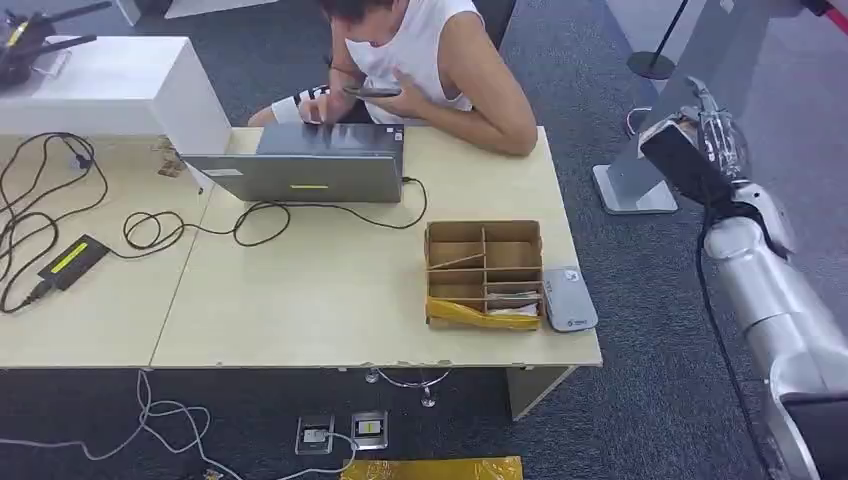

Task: Pass the card to the sensor for recognition and then transmit it.

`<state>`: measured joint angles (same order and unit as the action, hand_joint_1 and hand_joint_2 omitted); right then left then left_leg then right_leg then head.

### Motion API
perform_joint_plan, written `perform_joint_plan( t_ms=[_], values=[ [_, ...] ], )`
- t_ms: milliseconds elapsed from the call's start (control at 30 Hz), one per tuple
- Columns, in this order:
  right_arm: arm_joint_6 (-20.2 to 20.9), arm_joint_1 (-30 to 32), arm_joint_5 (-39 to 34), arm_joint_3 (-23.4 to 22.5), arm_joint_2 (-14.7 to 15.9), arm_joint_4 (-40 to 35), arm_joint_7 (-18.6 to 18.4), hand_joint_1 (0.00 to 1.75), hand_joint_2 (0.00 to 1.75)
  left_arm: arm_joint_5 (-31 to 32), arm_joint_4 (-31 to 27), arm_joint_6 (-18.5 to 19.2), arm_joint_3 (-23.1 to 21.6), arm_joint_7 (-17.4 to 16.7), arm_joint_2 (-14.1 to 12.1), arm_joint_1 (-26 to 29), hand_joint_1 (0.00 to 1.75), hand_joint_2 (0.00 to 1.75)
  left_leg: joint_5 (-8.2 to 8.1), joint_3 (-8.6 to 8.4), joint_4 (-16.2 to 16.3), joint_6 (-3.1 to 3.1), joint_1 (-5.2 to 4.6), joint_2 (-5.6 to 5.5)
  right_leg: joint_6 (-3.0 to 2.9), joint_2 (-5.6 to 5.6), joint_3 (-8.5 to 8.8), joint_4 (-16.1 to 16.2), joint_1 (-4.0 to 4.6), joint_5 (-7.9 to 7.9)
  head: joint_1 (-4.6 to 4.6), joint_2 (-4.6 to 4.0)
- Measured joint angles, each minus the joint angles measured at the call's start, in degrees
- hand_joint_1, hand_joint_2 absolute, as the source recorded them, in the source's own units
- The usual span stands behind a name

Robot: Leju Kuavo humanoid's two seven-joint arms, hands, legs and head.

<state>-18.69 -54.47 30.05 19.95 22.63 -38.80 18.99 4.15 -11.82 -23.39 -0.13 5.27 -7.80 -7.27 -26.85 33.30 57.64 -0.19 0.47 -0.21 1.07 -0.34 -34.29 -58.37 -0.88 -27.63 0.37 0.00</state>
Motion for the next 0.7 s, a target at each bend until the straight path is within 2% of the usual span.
perform_joint_plan(
  t_ms=[267, 433, 533, 667, 700],
  values=[
    [2.3, 7.8, 2.1, -5.2, 3.9, -3.0, -0.3, 1.66, 1.75, -0.5, 0.0, 0.0, 0.0, 0.6, 0.0, 0.1, 0.00, 0.00, -0.03, 0.00, 0.0, 0.03, 0.00, 0.01, 0.00, 0.03, 0.01, 0.0, 0.01, 0.00, -0.04, 0.02],
    [2.3, 14.1, 5.1, -5.9, 4.0, -4.8, -1.0, 1.68, 1.75, -0.4, 0.0, 0.2, 0.0, 0.8, 0.0, 0.1, 0.00, 0.00, -0.03, 0.01, 0.0, 0.03, 0.01, 0.01, 0.00, 0.02, 0.01, 0.0, 0.02, 0.00, -0.07, 0.02],
    [3.1, 16.1, 6.5, -6.0, 4.0, -5.4, -1.3, 1.66, 1.75, -0.4, 0.0, 0.4, 0.0, 0.8, 0.0, 0.0, 0.00, 0.00, -0.03, 0.01, 0.0, 0.03, 0.01, 0.02, 0.00, 0.03, 0.01, 0.0, 0.02, 0.00, -0.04, 0.02],
    [3.6, 18.3, 8.0, -6.0, 3.6, -6.1, -1.9, 1.73, 1.75, -0.4, 0.0, 0.5, 0.0, 0.8, 0.0, 0.0, 0.00, 0.00, -0.02, 0.01, 0.0, 0.03, 0.01, 0.01, 0.00, 0.01, 0.02, 0.0, 0.01, 0.00, -0.04, 0.02],
    [3.7, 18.8, 8.2, -6.0, 3.5, -6.1, -1.9, 1.69, 1.75, -0.5, 0.0, 0.5, 0.0, 0.8, 0.0, 0.0, 0.00, 0.00, -0.02, 0.01, 0.0, 0.03, 0.01, 0.01, 0.00, 0.01, 0.02, 0.0, 0.01, 0.00, -0.04, 0.02]
  ],
)
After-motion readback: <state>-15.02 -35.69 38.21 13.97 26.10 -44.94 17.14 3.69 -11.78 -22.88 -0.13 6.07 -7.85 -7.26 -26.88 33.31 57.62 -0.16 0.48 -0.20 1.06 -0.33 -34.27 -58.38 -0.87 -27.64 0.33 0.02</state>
